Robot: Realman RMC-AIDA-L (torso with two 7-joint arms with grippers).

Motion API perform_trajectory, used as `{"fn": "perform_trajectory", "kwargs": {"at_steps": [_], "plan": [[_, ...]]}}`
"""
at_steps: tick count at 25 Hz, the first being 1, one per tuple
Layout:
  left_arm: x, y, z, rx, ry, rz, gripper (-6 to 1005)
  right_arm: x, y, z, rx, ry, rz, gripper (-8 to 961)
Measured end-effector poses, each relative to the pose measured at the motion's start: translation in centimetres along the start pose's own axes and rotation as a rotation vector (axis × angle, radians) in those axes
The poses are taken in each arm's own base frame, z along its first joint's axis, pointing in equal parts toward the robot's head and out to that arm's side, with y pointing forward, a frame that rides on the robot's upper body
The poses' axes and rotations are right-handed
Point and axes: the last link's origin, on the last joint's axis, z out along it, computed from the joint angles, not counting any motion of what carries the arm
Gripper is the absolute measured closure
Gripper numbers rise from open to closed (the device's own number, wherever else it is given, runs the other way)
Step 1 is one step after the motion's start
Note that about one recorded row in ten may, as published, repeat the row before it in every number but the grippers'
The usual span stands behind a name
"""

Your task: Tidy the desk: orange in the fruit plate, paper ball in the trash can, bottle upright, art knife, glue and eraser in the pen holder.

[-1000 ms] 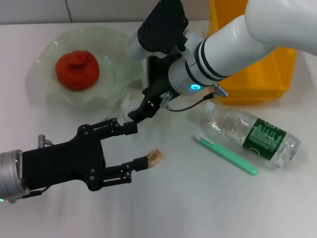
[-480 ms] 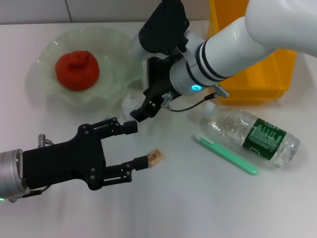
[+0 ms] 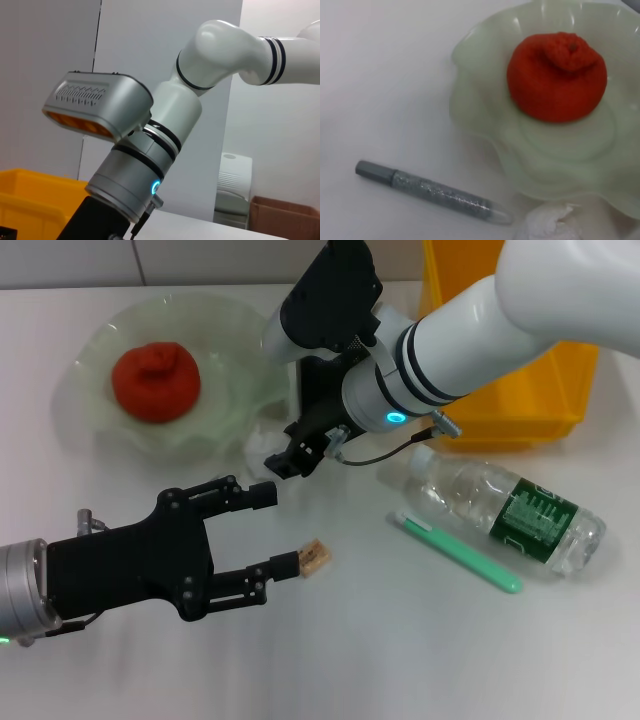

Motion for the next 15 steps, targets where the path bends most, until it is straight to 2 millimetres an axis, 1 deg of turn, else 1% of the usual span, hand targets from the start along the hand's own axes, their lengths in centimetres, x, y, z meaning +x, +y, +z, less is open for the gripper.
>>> {"fn": "perform_trajectory", "kwargs": {"at_steps": [4,7,10,11,12,15], "plan": [[0.0,0.0,0.0,0.001,-0.001,0.000,250,0.0,0.6,-0.4,-0.013,-0.040,0.006,490],[0.0,0.0,0.0,0.003,0.000,0.000,252,0.6,0.9,-1.0,-0.021,-0.069,0.018,490],[0.0,0.0,-0.1,0.005,0.000,0.000,253,1.7,1.3,-1.4,-0.035,-0.084,0.030,490],[0.0,-0.1,-0.1,0.006,0.000,0.001,253,2.6,1.2,-1.7,-0.040,-0.098,0.042,490],[0.0,-0.1,-0.1,0.006,0.000,0.001,253,2.6,1.2,-1.7,-0.040,-0.098,0.042,490],[0.0,-0.1,-0.1,0.006,0.000,0.001,255,4.0,0.9,-2.1,-0.032,-0.148,0.070,490]]}}
